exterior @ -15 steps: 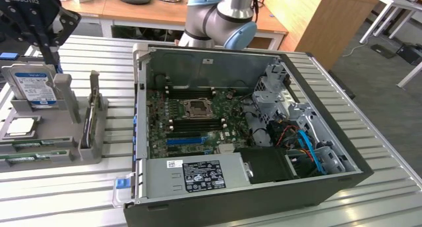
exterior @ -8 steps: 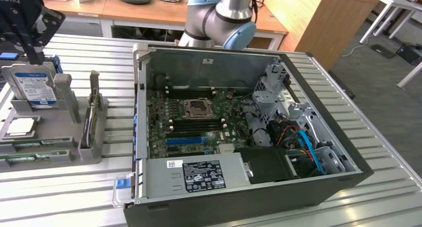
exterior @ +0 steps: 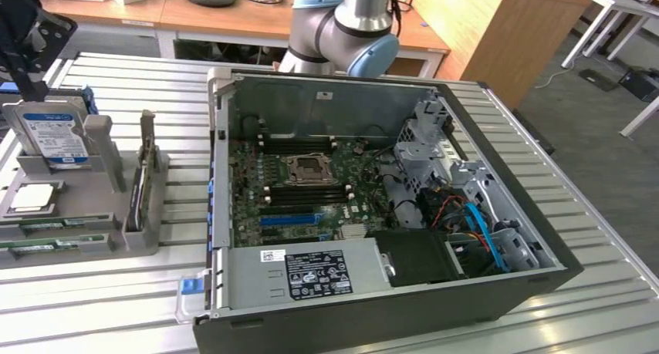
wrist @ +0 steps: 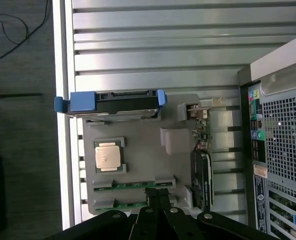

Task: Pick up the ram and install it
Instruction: 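Reach for the ram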

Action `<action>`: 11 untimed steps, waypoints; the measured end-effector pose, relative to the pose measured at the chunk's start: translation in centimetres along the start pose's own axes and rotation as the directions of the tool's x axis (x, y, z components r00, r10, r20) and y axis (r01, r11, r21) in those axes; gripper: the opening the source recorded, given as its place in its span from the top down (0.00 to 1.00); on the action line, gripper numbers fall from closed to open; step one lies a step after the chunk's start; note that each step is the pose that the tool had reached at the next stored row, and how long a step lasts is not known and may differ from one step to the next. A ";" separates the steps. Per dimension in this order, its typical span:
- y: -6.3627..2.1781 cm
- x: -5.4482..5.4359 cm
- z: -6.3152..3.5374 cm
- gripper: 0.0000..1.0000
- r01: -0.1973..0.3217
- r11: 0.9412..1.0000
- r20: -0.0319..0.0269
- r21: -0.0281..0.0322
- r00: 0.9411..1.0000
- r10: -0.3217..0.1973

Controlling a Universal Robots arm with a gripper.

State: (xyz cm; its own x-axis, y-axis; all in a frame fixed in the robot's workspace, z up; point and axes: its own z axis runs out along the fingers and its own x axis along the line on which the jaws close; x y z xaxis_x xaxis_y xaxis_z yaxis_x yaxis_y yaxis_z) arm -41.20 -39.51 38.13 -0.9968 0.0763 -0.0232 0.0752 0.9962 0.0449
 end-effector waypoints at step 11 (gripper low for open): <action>-0.10 1.2 0.10 0.89 0.000 1.000 0.000 0.000 1.000 0.000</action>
State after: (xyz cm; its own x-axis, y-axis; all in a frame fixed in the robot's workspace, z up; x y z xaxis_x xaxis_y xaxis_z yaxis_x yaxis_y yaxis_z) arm -42.43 -39.51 38.00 -0.9968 0.0762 -0.0230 0.0751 0.9962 0.0450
